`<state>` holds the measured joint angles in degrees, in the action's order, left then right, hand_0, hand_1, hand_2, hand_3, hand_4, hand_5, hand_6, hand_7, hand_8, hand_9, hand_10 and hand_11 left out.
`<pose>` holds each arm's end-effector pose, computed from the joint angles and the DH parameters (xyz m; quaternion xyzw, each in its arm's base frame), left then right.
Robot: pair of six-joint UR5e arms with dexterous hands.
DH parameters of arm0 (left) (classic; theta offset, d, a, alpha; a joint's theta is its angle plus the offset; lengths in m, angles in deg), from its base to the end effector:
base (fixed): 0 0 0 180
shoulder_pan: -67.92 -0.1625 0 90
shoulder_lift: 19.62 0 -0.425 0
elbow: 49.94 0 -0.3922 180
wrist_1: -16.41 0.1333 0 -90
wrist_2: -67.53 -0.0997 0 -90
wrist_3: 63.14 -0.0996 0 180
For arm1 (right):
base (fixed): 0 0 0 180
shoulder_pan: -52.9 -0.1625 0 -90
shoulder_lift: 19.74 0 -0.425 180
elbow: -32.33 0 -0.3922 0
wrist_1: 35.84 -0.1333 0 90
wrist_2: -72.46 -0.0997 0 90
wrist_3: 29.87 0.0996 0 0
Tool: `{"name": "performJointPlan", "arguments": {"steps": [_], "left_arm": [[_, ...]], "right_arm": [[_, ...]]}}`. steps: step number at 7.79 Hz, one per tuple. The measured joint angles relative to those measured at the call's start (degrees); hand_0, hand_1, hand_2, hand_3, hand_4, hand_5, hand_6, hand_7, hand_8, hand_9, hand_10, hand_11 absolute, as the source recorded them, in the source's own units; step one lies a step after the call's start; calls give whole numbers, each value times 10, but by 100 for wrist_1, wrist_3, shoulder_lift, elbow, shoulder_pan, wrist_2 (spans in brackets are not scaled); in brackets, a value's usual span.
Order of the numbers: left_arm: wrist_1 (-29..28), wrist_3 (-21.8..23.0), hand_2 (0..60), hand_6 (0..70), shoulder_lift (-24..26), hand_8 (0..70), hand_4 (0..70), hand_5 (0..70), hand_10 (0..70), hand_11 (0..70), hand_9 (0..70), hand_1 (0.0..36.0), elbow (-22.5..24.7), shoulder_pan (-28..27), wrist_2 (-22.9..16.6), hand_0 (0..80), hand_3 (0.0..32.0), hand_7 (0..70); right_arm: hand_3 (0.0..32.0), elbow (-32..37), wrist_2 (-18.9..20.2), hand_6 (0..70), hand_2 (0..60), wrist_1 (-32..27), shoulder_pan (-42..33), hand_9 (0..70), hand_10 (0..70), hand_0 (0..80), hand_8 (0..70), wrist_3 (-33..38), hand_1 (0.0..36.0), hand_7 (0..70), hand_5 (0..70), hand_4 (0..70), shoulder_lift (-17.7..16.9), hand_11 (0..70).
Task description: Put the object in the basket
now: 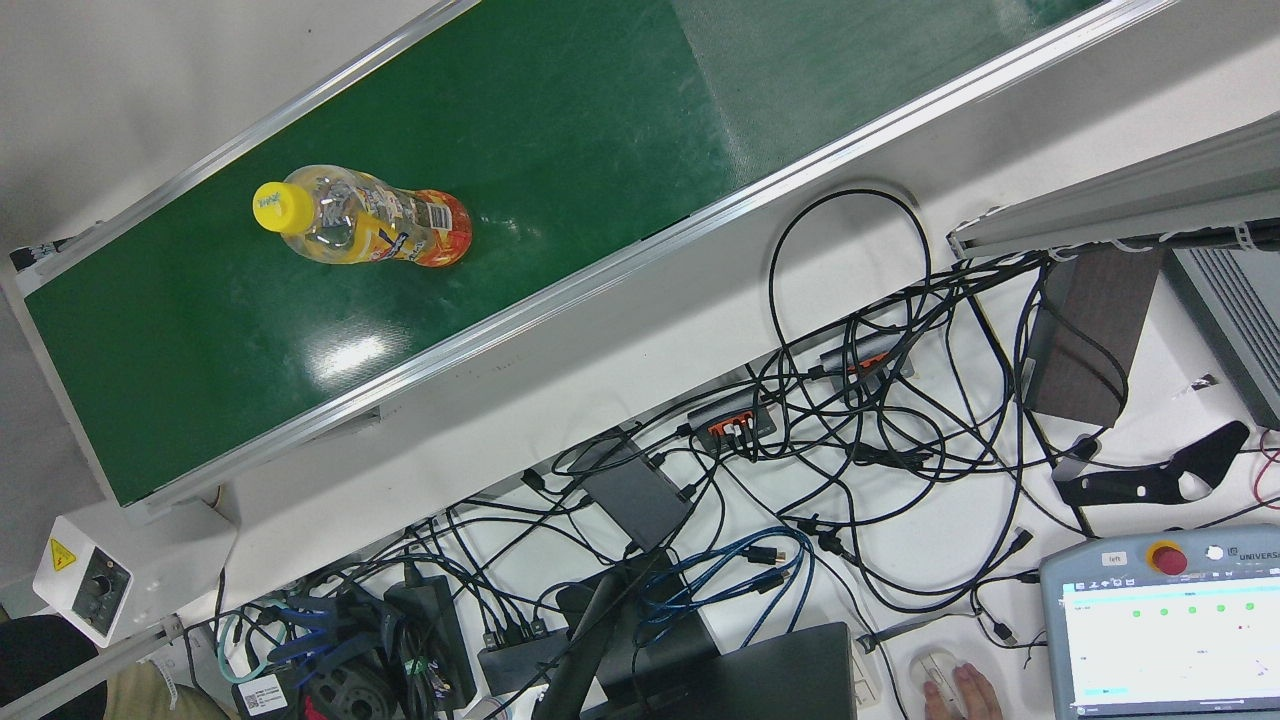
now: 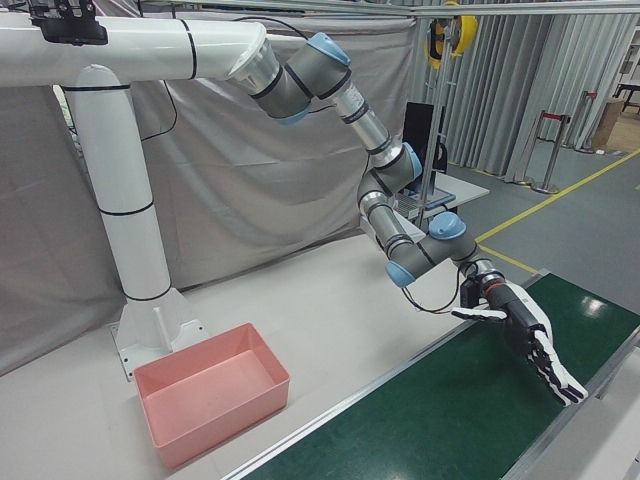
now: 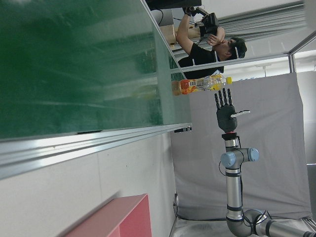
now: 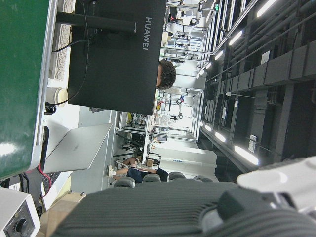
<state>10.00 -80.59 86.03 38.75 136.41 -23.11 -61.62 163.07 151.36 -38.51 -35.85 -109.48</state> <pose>0.1055 -0.6282 0.5326 -0.0323 0.8222 -0.5341 0.1938 0.1442 -0.4839 0.6635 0.0405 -0.6872 0.7246 0.0326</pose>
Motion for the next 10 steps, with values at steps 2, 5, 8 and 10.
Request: {"name": "performJointPlan", "arguments": {"steps": [2,5,8,10], "left_arm": [[0,3,0,0,-1,0,108,85,17,39,0,24,-1,-1,2,559,0,0],[0,-2,0,0,-1,0,110,86,20,43,0,25,-11,-11,2,561,0,0],[0,-5,0,0,-1,0,98,0,31,61,0,41,-18,-45,2,589,0,0],[-3,11,0,0,5,0,93,5,25,53,0,38,-16,-59,2,580,0,0]], "right_arm": [[0,0,0,0,0,0,0,0,0,0,0,0,0,0,0,0,0,0],[0,-3,0,0,0,0,0,0,0,0,0,4,0,0,0,0,0,0],[0,-20,0,0,0,5,0,0,0,0,0,9,0,0,0,0,0,0],[0,-25,0,0,0,8,0,0,0,0,0,5,0,0,0,0,-2,0]]}}
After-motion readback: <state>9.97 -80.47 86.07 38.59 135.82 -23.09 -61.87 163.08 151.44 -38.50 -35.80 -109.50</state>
